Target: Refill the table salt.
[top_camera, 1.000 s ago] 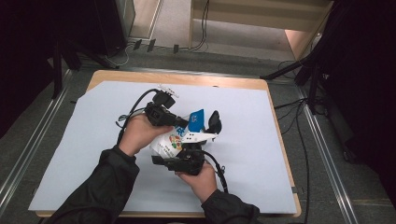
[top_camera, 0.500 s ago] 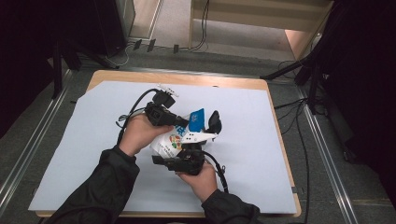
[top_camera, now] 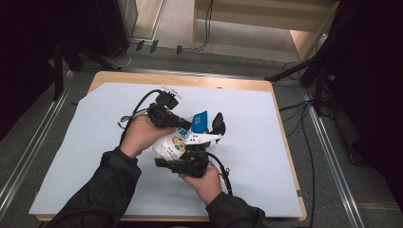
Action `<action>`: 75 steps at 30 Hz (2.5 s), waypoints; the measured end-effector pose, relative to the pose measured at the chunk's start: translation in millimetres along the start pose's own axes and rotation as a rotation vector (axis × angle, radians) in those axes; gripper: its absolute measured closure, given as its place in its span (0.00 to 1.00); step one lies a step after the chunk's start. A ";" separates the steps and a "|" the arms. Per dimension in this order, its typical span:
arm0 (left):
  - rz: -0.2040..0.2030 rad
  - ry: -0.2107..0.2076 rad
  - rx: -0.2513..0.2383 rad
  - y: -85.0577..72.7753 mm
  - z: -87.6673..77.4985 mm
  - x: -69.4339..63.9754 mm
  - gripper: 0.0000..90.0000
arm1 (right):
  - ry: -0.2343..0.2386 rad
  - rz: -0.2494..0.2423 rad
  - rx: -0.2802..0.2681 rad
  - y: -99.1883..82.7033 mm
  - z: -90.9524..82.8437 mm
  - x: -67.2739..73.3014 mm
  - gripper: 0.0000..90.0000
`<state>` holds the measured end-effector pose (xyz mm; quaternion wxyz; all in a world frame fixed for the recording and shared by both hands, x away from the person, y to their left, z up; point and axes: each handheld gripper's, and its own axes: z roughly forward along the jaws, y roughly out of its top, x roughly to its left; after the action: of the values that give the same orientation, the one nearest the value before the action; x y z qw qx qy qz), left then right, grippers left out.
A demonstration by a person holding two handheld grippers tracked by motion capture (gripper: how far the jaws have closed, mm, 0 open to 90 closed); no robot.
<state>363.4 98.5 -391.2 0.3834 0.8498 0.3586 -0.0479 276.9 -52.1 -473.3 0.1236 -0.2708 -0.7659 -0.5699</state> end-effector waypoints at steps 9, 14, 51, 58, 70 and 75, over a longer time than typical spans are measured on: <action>0.000 0.006 -0.001 0.0 0.1 0.4 0.97 | -0.003 -0.002 0.000 0.1 0.1 -0.6 0.69; 0.000 0.004 -0.003 -0.2 0.3 0.7 0.97 | -0.004 -0.004 0.001 0.1 0.2 -0.9 0.69; -0.018 0.035 -0.021 -1.2 -1.5 3.8 0.96 | 0.013 0.009 0.006 1.6 1.6 -5.0 0.69; -0.017 0.038 -0.019 -1.2 -1.1 3.4 0.96 | 0.009 0.005 0.007 1.5 1.7 -4.9 0.69; -0.018 0.034 -0.020 -1.2 -0.8 3.4 0.96 | 0.009 0.005 0.009 1.5 1.7 -4.9 0.69; -0.018 0.034 -0.021 -1.1 -1.0 3.5 0.97 | 0.008 0.010 0.010 2.0 1.4 -4.4 0.69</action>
<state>365.0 101.7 -392.4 0.3859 0.8430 0.3733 -0.0332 281.8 -51.5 -474.3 0.1310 -0.2717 -0.7669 -0.5665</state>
